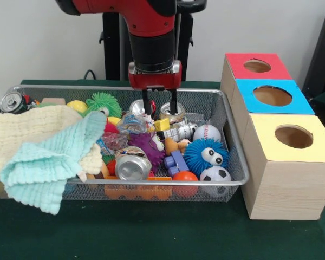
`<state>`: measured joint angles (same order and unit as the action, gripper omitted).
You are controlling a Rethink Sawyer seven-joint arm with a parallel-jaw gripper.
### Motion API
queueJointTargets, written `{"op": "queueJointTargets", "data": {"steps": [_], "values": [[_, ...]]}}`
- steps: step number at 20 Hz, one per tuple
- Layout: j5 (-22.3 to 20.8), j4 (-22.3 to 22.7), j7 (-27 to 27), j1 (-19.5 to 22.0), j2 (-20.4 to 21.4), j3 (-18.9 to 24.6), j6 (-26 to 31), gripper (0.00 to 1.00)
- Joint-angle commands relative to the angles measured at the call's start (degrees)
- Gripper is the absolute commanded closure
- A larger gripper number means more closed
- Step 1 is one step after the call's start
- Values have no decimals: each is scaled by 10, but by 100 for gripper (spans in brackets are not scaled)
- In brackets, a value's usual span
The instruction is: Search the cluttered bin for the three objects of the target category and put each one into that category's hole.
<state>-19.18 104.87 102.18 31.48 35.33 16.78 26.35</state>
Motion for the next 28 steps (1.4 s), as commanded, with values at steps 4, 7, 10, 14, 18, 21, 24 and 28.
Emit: {"op": "queueJointTargets", "data": {"steps": [4,7,10,14,18,21,24,28], "values": [[-57,-23,-45,-9,-38,43,10,0],[-66,-28,-35,-16,-47,37,-3,0],[-74,-31,-28,-17,-63,33,-22,0],[-83,-32,-15,-21,-76,30,-44,0],[-96,-35,0,-24,-96,21,-72,0],[-98,-36,-3,-17,-102,26,-74,0],[-96,-33,-7,-14,-94,29,-66,0],[-99,-37,-3,-16,-95,25,-72,0]]}}
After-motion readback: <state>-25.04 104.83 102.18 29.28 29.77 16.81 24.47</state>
